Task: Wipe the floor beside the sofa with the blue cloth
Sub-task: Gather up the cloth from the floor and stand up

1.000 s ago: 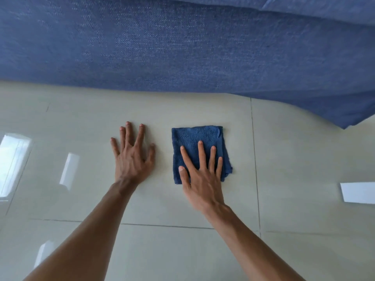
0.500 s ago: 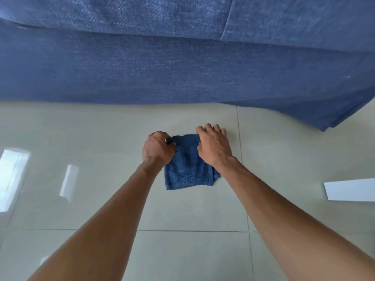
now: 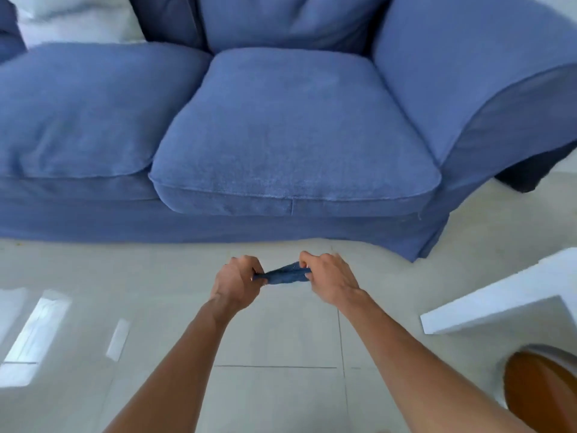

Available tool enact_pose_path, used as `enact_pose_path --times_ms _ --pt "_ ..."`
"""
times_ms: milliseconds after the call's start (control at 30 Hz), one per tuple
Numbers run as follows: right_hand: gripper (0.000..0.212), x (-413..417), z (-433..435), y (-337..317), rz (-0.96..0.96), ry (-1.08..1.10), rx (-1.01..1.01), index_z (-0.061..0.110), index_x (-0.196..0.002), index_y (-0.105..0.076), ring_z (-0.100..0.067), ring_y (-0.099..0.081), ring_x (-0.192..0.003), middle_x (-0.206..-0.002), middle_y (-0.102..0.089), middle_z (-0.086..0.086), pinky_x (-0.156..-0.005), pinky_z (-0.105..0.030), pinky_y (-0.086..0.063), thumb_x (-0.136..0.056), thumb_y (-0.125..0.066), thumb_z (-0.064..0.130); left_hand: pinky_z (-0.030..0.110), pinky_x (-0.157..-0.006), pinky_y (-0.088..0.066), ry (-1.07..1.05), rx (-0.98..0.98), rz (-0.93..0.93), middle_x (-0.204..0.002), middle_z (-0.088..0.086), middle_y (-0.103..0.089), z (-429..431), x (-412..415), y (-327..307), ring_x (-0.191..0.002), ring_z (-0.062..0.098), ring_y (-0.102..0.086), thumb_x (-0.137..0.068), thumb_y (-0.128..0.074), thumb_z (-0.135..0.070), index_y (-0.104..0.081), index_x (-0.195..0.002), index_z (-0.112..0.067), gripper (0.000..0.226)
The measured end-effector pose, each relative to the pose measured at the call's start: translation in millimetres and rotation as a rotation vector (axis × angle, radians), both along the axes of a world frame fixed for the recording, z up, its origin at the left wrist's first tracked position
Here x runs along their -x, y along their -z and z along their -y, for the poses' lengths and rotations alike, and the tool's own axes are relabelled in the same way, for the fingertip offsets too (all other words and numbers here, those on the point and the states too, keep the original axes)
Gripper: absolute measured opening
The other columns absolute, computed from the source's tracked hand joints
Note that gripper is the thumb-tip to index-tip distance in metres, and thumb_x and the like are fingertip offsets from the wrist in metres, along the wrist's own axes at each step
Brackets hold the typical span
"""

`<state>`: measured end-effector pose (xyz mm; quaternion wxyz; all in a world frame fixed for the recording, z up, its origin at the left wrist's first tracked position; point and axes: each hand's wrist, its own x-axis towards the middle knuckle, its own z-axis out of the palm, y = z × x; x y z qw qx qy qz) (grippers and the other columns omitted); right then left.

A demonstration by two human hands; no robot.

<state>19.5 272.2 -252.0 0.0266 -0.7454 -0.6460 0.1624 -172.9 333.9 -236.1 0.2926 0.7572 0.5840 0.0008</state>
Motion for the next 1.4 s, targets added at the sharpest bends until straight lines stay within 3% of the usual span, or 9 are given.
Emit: enact_pose_path --times_ms 100,267,500,600,833,1000,1100,1200,1400 --pt "0.031 -5 25 -90 0.006 -0.022 -0.068 0.025 -0.12 -0.066 -0.036 -0.063 -0.098 -0.1 -0.073 -0.009 -0.085 -0.034 -0.044 -0.095 -0.055 0.011 0.033 -0.071 -0.053 0.019 -0.114 0.052 -0.088 0.002 -0.075 24 1 -82 -0.087 0.028 -0.068 -0.084 -0.067 -0.019 -0.075 -0.089 -0.019 0.01" --pt "0.02 -35 76 -221 0.069 -0.003 -0.107 0.023 -0.102 -0.072 -0.036 -0.063 -0.096 -0.1 -0.072 -0.008 -0.072 -0.038 -0.048 -0.094 -0.058 0.012 0.028 -0.068 -0.044 0.055 -0.273 0.209 -0.074 -0.009 -0.066 68 -20 -197 -0.079 0.021 -0.064 -0.081 -0.074 -0.023 -0.073 -0.085 -0.023 0.004" --pt "0.02 -110 197 -307 0.075 0.162 -0.15 0.023 -0.093 -0.072 -0.033 -0.064 -0.087 -0.093 -0.069 -0.007 -0.069 -0.036 -0.05 -0.091 -0.06 0.008 0.033 -0.071 -0.06 0.159 -0.208 0.471 -0.068 -0.013 -0.071 161 -94 -268 -0.064 0.006 -0.066 -0.073 -0.083 -0.025 -0.079 -0.078 -0.026 0.006" --pt "0.017 -149 243 -329 0.119 0.254 -0.134 0.022 -0.097 -0.074 -0.031 -0.065 -0.086 -0.092 -0.07 -0.006 -0.069 -0.035 -0.05 -0.093 -0.062 0.011 0.038 -0.07 -0.063 0.188 -0.153 0.572 -0.071 -0.006 -0.075 201 -140 -280 -0.067 0.014 -0.071 -0.073 -0.084 -0.022 -0.081 -0.08 -0.022 0.008" --pt "0.013 -241 335 -336 0.164 0.4 -0.154 0.023 -0.097 -0.075 -0.028 -0.064 -0.088 -0.098 -0.072 -0.005 -0.072 -0.036 -0.052 -0.094 -0.064 0.016 0.037 -0.068 -0.064 0.274 -0.045 0.679 -0.063 -0.013 -0.072 263 -245 -278 -0.061 0.007 -0.068 -0.075 -0.084 -0.019 -0.074 -0.063 -0.034 0.022" --pt "0.022 -274 386 -325 0.182 0.502 -0.242 0.026 -0.093 -0.076 -0.024 -0.062 -0.078 -0.088 -0.072 -0.001 -0.064 -0.033 -0.052 -0.091 -0.061 0.01 0.033 -0.069 -0.062 0.305 -0.035 0.723 -0.072 -0.002 -0.076 300 -294 -268 -0.056 0.006 -0.063 -0.076 -0.081 -0.015 -0.082 -0.081 -0.015 0.005" --pt "0.028 -279 424 -295 0.129 0.537 -0.177 0.024 -0.102 -0.077 -0.022 -0.06 -0.08 -0.09 -0.071 -0.002 -0.062 -0.027 -0.044 -0.094 -0.058 0.005 0.026 -0.063 -0.059 0.369 0.016 0.638 -0.076 0.002 -0.076 333 -303 -242 -0.063 0.014 -0.066 -0.076 -0.082 -0.017 -0.082 -0.085 -0.013 0.009" --pt "0.029 -272 466 -255 0.077 0.567 -0.132 0.022 -0.106 -0.078 -0.02 -0.064 -0.09 -0.1 -0.074 0.001 -0.072 -0.029 -0.048 -0.093 -0.059 0.004 0.015 -0.062 -0.05 0.43 0.072 0.558 -0.077 -0.002 -0.074 371 -296 -202 -0.067 0.009 -0.063 -0.074 -0.085 -0.019 -0.08 -0.087 -0.015 0.014" --pt "0.035 -253 523 -205 0.012 0.614 -0.057 0.029 -0.113 -0.074 -0.016 -0.062 -0.103 -0.109 -0.07 0.006 -0.087 -0.033 -0.052 -0.092 -0.06 0.005 0.026 -0.078 -0.057 0.539 0.117 0.412 -0.09 -0.006 -0.077 433 -271 -161 -0.084 0.013 -0.07 -0.077 -0.079 -0.019 -0.08 -0.094 -0.022 0.018"
